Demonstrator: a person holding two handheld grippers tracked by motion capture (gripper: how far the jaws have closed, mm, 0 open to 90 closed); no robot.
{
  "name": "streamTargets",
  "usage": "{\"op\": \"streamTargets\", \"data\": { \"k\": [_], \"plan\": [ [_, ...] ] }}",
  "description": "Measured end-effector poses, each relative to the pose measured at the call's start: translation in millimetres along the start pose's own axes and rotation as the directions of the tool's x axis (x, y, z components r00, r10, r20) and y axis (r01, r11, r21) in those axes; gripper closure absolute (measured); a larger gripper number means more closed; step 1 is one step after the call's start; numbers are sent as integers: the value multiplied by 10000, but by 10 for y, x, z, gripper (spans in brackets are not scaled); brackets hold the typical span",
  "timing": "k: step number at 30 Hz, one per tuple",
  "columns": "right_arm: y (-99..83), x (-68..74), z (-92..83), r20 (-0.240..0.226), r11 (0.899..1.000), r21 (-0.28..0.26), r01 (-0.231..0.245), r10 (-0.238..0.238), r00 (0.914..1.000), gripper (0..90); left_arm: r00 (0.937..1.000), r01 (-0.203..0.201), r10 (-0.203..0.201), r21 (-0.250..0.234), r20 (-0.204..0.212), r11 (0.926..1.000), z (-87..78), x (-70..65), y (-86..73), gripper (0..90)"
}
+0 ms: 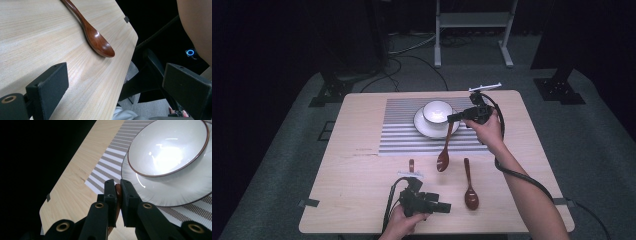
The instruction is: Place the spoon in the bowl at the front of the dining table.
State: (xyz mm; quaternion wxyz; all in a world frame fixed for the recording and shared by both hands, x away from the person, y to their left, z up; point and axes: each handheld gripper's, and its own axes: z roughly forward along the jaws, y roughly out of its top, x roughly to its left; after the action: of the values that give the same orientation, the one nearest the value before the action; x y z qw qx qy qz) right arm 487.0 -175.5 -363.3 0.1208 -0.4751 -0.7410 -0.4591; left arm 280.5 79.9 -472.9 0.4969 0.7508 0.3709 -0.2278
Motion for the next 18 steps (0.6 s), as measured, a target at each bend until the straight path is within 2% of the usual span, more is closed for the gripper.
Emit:
{"op": "streamTargets", "data": {
  "k": [18],
  "plan": [
    [166,-41,-50,225,9955,-781,-529,548,9982,834,10000,-31,31,-54,19,10000,-10,-4,2,54]
  ]
}}
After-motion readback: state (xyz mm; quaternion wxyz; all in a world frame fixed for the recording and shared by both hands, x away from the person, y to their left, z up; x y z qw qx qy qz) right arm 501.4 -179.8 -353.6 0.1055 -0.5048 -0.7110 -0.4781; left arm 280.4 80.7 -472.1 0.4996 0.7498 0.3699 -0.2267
